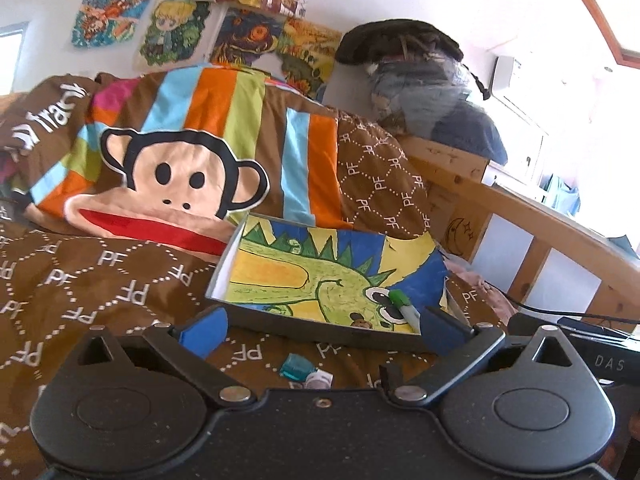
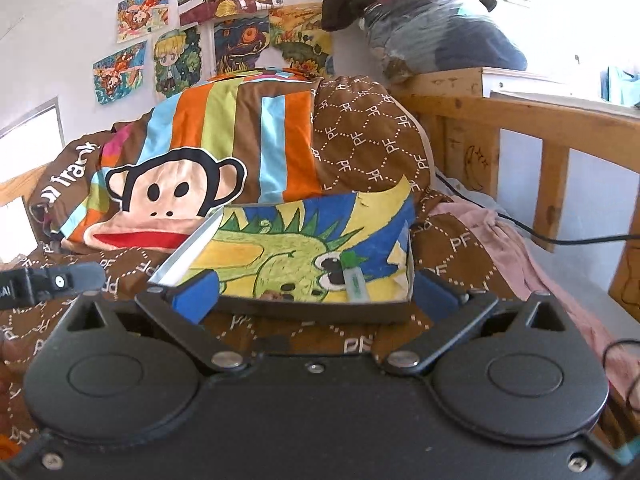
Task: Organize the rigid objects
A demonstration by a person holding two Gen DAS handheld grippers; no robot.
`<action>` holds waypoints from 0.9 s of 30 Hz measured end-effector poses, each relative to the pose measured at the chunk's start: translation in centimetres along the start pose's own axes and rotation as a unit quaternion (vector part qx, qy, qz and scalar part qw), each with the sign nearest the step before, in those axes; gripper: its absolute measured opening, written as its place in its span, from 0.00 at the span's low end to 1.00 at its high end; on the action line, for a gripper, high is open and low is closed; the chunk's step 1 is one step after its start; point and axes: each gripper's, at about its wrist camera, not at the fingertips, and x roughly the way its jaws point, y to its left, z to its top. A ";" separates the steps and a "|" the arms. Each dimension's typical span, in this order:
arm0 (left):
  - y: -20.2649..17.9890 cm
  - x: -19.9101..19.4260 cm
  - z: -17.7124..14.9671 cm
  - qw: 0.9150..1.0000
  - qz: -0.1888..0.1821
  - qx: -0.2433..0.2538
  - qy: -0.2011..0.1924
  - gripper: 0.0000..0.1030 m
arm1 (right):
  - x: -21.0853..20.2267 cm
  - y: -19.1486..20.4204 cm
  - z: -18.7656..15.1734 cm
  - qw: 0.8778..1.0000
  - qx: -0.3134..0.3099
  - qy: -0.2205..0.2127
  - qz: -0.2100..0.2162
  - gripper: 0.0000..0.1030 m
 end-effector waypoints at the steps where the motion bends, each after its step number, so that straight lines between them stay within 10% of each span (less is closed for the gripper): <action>1: 0.0 -0.6 -0.1 1.000 0.002 0.002 -0.002 0.99 | -0.8 0.3 -0.2 1.000 0.000 -0.001 -0.001 1.00; 27: 0.3 -9.7 -5.6 0.997 0.031 0.068 0.016 0.99 | -18.5 6.6 -9.8 0.999 0.002 0.037 -0.024 1.00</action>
